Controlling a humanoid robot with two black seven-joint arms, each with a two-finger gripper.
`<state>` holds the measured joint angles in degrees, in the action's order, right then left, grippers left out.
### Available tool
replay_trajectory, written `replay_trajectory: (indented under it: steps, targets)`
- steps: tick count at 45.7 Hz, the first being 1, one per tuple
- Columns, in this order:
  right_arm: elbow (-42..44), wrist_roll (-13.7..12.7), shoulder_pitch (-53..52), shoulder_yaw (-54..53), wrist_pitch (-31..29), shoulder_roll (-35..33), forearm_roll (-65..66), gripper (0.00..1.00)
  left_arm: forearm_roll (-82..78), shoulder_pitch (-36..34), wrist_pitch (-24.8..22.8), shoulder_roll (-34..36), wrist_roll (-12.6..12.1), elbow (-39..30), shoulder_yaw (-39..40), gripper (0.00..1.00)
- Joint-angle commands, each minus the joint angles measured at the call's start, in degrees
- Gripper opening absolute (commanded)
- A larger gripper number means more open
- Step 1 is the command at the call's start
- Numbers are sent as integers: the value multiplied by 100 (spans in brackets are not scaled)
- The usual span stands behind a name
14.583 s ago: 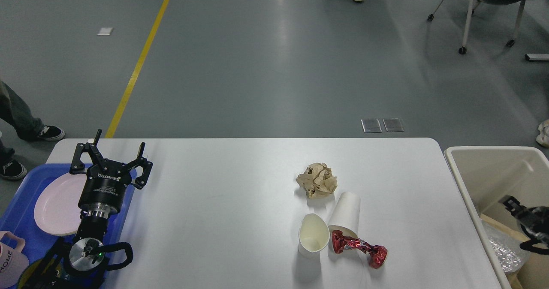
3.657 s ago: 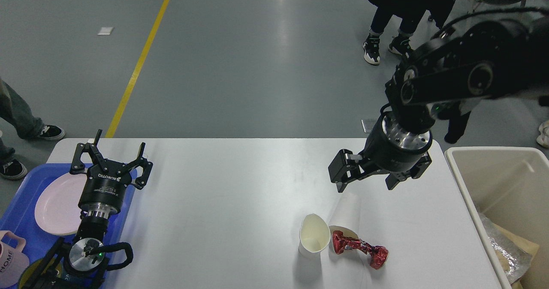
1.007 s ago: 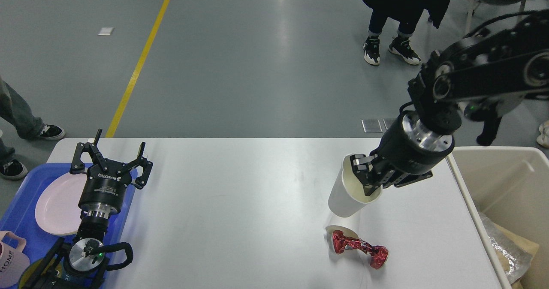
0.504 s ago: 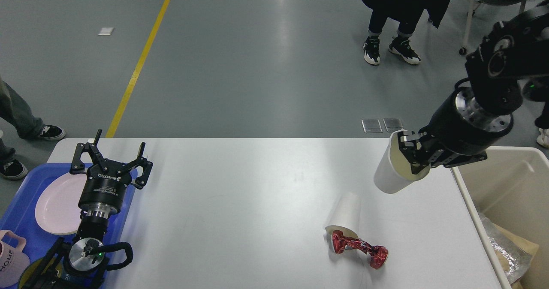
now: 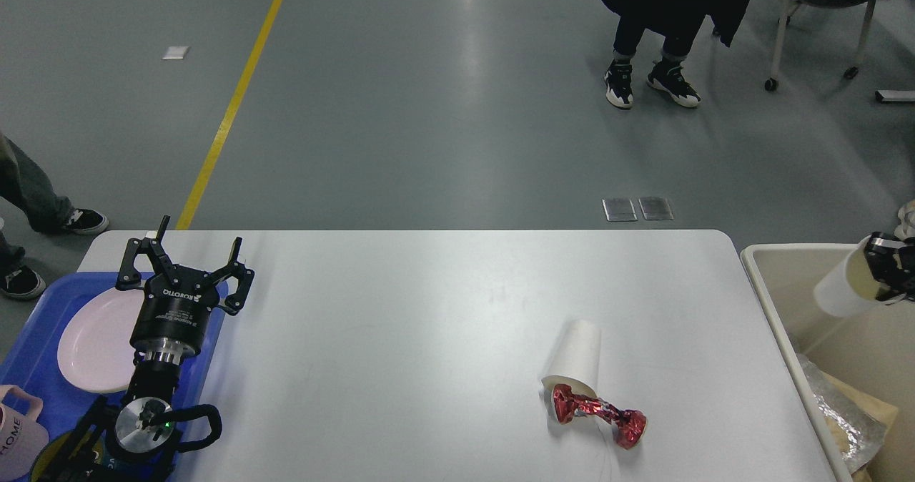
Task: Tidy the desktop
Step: 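Lower the cup into the bin and open the right gripper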
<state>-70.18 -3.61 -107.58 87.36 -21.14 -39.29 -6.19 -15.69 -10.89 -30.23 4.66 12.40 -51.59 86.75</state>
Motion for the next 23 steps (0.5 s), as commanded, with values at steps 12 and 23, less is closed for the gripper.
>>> replay_trajectory:
  steps: [12, 23]
  targets:
    - [3350, -43, 4893, -2749, 1191, 140, -84, 0, 4, -1, 0, 0, 0, 0, 0, 96]
    - [6454, -96, 7320, -3981, 1305, 1687, -93, 0, -5, -1, 0, 0, 0, 0, 0, 96]
